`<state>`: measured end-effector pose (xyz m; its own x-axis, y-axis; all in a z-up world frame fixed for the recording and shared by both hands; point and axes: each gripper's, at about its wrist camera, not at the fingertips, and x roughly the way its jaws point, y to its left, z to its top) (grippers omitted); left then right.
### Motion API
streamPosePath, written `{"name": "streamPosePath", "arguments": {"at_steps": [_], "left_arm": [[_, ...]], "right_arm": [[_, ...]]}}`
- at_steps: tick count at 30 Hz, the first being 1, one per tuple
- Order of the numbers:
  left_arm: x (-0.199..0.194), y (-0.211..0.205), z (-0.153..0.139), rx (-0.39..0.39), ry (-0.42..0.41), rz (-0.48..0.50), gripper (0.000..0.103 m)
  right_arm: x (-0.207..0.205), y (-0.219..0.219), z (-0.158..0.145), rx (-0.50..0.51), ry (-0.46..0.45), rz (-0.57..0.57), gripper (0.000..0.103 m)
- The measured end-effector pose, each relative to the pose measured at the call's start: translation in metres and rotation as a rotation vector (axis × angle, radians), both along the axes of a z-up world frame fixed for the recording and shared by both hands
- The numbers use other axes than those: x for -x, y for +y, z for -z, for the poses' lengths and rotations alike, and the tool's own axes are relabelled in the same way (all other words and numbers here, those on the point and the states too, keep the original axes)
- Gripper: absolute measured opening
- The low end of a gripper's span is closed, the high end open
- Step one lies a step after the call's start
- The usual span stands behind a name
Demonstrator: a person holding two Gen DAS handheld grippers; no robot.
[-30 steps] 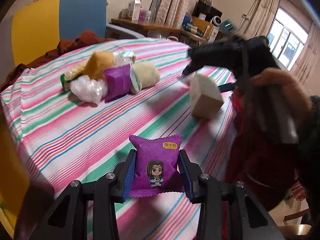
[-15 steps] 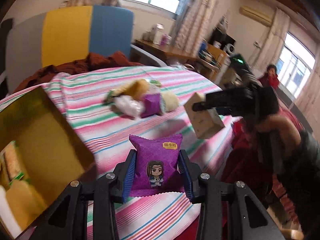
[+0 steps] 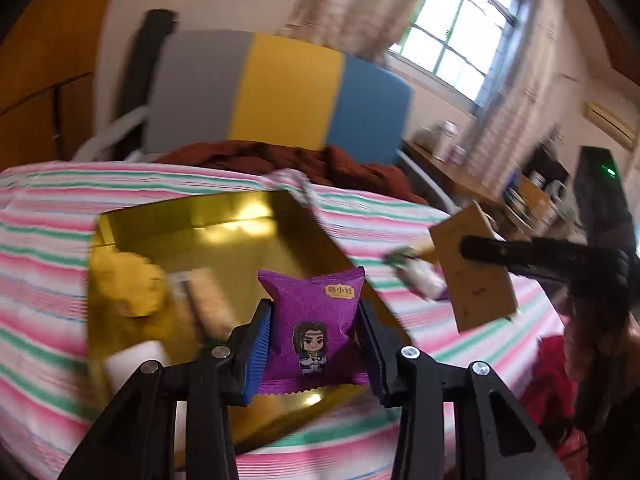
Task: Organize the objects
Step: 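Lower packet and box into the gold tray and open both grippers, then move both grippers away from the tray back toward the pile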
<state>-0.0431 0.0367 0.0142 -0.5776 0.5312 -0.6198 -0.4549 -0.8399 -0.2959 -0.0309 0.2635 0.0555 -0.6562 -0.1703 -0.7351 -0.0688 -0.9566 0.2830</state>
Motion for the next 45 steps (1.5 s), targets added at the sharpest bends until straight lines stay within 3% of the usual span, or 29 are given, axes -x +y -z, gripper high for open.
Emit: {"name": "streamPosePath", "arguments": {"at_steps": [9, 12, 13, 15, 17, 29, 45], "left_arm": [[0.033, -0.037, 0.016, 0.023, -0.05, -0.198, 0.042], [0.038, -0.044, 0.017, 0.041, -0.057, -0.253, 0.05], [0.038, -0.046, 0.017, 0.044, -0.056, -0.262, 0.054], [0.037, -0.048, 0.017, 0.055, -0.055, -0.276, 0.059], [0.033, -0.051, 0.017, 0.061, -0.05, -0.282, 0.061], [0.009, -0.054, 0.019, 0.077, -0.057, -0.282, 0.061], [-0.02, -0.04, 0.015, 0.119, -0.046, -0.262, 0.061]], "right_arm": [[0.039, -0.053, 0.01, -0.043, -0.025, -0.13, 0.051], [0.062, -0.068, 0.009, -0.059, -0.018, -0.155, 0.052], [0.069, -0.072, 0.008, -0.063, -0.009, -0.154, 0.054], [0.081, -0.079, 0.006, -0.059, 0.011, -0.154, 0.069], [0.084, -0.083, 0.004, -0.069, 0.021, -0.145, 0.075], [0.047, -0.084, 0.034, -0.075, -0.022, -0.128, 0.085], [-0.007, -0.093, 0.035, -0.299, 0.074, -0.089, 0.093]]}}
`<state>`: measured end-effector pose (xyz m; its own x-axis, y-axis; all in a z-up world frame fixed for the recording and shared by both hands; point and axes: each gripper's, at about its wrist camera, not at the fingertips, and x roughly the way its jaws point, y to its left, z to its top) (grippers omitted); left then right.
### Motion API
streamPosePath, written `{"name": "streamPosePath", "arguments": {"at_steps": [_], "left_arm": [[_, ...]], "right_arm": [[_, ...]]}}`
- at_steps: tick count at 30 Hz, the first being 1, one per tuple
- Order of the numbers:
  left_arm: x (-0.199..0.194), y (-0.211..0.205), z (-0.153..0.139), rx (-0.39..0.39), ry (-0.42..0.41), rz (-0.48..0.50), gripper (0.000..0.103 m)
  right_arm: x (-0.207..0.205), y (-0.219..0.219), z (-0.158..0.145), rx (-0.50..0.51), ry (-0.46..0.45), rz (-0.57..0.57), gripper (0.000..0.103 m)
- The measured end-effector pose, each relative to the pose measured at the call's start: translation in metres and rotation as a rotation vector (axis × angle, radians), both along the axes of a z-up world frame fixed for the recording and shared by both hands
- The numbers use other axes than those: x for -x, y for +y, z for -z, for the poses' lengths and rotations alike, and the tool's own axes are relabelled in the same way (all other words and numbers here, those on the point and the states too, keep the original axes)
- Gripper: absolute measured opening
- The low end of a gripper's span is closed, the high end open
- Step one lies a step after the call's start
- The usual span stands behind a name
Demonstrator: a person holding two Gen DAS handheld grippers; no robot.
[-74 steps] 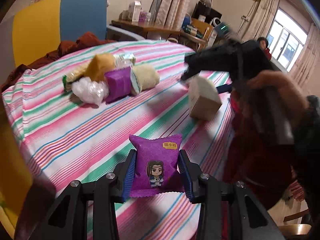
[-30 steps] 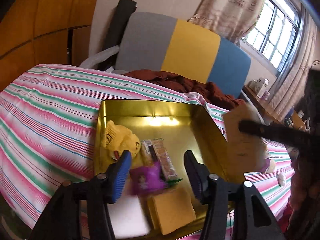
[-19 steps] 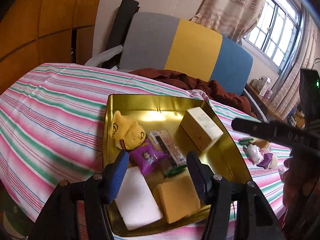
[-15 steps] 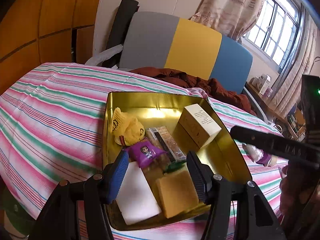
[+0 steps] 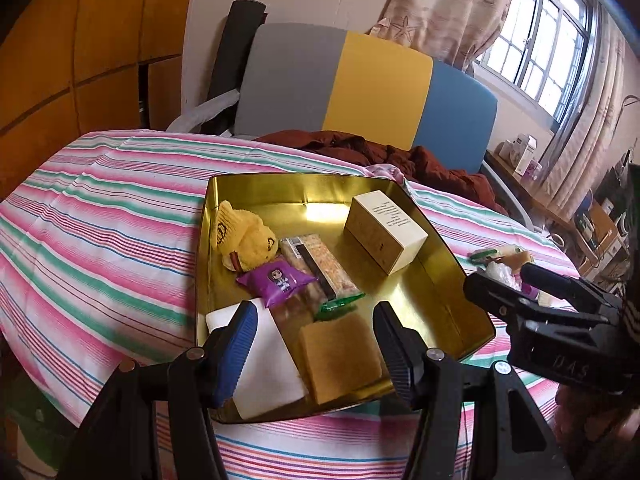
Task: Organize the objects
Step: 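Move both grippers away from the tray back toward the pile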
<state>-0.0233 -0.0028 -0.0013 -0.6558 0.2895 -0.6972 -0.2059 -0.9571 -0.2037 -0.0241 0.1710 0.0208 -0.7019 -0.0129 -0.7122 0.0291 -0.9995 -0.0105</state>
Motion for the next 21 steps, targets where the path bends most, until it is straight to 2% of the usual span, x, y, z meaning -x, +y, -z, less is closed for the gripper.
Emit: {"name": "streamPosePath", "arguments": {"at_steps": [7, 9, 14, 21], "left_arm": [[-0.006, 0.008, 0.001, 0.02, -0.006, 0.011, 0.061], [-0.007, 0.01, 0.002, 0.029, -0.005, 0.017, 0.061], [-0.01, 0.019, 0.003, 0.047, -0.003, 0.043, 0.061], [-0.016, 0.034, 0.004, 0.047, 0.001, 0.126, 0.061]], "right_arm": [[-0.016, 0.0, 0.001, -0.09, 0.042, 0.0, 0.099], [-0.02, 0.003, 0.001, -0.092, 0.048, 0.003, 0.102], [-0.024, 0.015, 0.004, -0.078, 0.041, 0.026, 0.103], [-0.026, 0.038, 0.015, -0.054, -0.003, 0.072, 0.103]]}}
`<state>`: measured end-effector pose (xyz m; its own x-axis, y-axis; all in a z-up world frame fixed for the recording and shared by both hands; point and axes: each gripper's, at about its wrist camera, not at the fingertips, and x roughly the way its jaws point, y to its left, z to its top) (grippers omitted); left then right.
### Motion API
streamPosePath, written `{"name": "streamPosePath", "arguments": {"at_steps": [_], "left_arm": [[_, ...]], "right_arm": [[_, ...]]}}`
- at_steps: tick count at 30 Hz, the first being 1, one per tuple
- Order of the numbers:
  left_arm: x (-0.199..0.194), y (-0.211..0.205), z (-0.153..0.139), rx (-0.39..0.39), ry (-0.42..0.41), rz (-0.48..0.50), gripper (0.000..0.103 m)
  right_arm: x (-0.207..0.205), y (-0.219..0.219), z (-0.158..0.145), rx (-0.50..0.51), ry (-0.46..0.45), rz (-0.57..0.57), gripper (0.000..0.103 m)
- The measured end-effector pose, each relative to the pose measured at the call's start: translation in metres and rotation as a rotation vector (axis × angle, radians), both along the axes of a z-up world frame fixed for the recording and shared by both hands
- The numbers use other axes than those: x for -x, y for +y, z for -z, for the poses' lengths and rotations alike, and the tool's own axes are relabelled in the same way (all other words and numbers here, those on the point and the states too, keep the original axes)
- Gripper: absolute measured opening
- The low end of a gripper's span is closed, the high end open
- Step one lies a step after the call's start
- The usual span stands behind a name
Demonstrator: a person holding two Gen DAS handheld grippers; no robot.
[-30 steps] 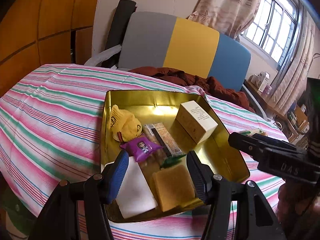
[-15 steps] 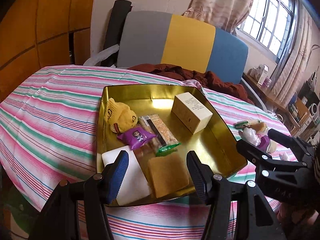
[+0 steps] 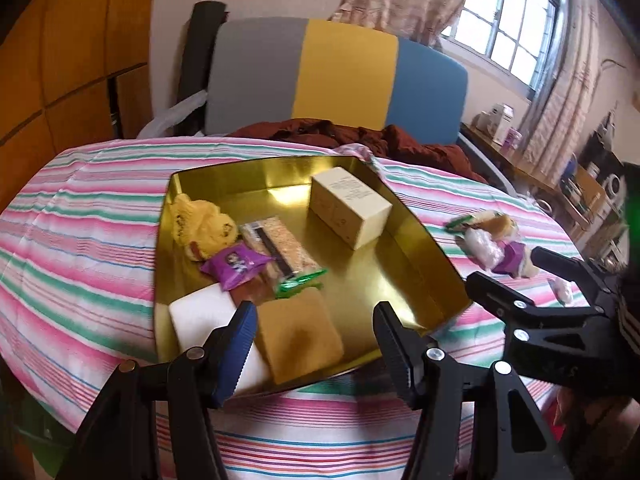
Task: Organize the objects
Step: 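Move both grippers away from the tray back toward the pile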
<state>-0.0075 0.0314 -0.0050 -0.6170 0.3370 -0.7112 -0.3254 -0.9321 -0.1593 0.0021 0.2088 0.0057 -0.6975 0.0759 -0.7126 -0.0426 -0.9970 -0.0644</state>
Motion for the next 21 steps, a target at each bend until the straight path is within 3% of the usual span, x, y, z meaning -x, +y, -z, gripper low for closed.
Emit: {"name": "streamPosePath", "arguments": {"at_steps": [6, 11, 18, 21], "left_arm": [[-0.004, 0.016, -0.003, -0.002, 0.005, 0.075, 0.061], [-0.006, 0.034, -0.008, -0.002, 0.011, 0.138, 0.061], [-0.003, 0.076, -0.018, 0.011, 0.022, 0.226, 0.061], [-0.001, 0.099, -0.018, 0.035, 0.018, 0.268, 0.061]], "right_arm": [[0.002, 0.05, 0.0, 0.037, -0.021, 0.086, 0.103], [0.009, 0.122, -0.016, 0.056, -0.006, 0.212, 0.103], [0.01, 0.245, -0.004, 0.116, 0.025, 0.523, 0.103], [-0.005, 0.281, 0.014, 0.239, 0.014, 0.647, 0.103]]}}
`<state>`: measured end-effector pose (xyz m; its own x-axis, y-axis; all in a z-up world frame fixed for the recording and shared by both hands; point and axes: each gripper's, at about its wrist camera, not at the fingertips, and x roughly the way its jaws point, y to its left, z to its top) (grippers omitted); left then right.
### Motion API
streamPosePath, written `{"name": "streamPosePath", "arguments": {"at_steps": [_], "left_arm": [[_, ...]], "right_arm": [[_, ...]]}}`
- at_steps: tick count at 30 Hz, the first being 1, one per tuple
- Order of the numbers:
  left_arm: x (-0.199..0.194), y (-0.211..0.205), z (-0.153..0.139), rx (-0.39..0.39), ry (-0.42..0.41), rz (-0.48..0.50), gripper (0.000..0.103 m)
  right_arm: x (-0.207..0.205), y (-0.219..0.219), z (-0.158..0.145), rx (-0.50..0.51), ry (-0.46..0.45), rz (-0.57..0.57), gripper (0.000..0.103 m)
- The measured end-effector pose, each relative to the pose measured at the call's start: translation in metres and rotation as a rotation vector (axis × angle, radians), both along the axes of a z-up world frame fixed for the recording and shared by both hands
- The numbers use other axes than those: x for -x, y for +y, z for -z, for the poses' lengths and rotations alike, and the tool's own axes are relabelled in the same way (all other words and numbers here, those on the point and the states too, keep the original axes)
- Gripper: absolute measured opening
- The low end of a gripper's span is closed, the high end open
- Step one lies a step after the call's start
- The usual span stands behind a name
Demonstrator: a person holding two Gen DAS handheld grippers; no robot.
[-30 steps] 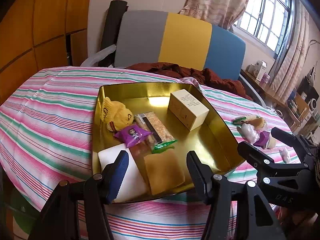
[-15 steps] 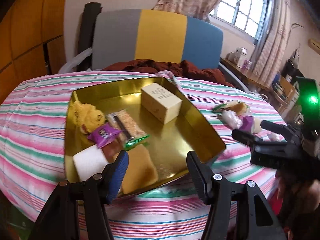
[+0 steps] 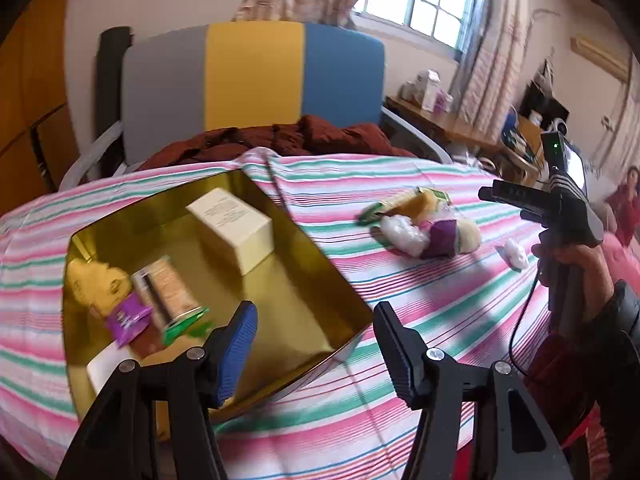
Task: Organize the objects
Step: 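Move both grippers away from the tray back toward the pile, then grasp the clear plastic-wrapped bundle with the left gripper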
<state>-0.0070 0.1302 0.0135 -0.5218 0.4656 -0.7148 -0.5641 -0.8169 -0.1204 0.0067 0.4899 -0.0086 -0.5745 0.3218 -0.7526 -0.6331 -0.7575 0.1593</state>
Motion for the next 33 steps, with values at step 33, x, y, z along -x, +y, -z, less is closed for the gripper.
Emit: {"name": "streamPosePath", "arguments": {"at_steps": [33], "left_arm": [[0.114, 0.195, 0.075, -0.008, -0.278, 0.052, 0.06]], "right_arm": [[-0.016, 0.04, 0.018, 0.347, 0.112, 0.046, 0.103]]}}
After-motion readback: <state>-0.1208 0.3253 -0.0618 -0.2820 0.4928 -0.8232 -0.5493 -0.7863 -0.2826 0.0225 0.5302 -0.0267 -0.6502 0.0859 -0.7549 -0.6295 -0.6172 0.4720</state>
